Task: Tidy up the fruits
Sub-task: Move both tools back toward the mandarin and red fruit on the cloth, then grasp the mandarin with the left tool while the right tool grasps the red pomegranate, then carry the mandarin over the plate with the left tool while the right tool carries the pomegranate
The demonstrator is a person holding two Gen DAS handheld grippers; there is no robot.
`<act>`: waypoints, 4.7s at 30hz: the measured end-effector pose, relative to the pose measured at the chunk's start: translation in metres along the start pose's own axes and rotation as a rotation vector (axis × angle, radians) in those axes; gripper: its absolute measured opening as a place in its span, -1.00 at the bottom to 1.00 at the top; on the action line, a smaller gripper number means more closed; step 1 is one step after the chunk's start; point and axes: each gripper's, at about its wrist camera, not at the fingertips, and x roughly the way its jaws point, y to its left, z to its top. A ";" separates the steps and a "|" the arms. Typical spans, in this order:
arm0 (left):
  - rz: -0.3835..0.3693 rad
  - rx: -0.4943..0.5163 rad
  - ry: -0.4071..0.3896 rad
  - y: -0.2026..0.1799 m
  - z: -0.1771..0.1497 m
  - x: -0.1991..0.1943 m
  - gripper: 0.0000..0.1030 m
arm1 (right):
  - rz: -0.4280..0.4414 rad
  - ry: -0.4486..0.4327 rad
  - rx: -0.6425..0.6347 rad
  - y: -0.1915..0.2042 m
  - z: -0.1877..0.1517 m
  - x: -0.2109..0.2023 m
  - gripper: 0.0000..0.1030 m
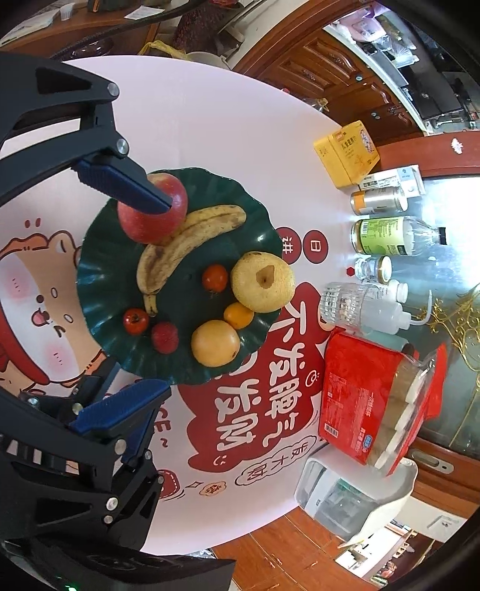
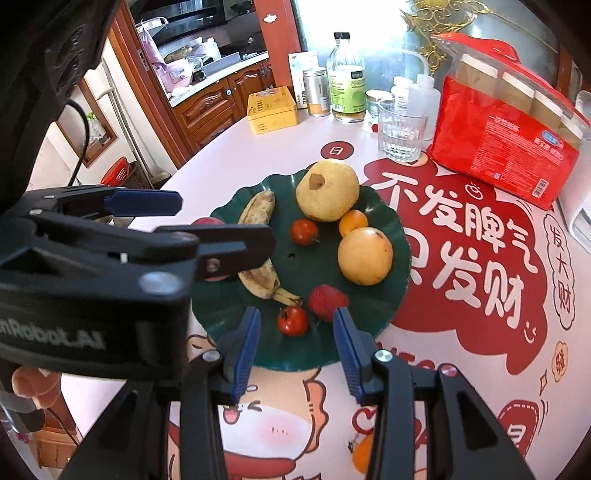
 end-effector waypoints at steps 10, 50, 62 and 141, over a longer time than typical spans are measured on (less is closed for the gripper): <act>0.006 0.007 -0.058 -0.019 -0.018 -0.039 0.75 | -0.008 -0.042 0.034 -0.011 -0.013 -0.034 -0.19; 0.037 -0.102 -0.053 -0.125 -0.113 -0.015 0.75 | -0.076 -0.076 0.040 -0.111 -0.078 -0.107 -0.19; 0.061 -0.139 -0.002 -0.151 -0.129 0.065 0.75 | -0.043 -0.001 0.098 -0.140 -0.076 -0.054 -0.19; 0.076 -0.165 -0.177 -0.016 -0.026 -0.071 -0.29 | 0.071 -0.187 -0.035 -0.022 0.027 -0.092 -0.32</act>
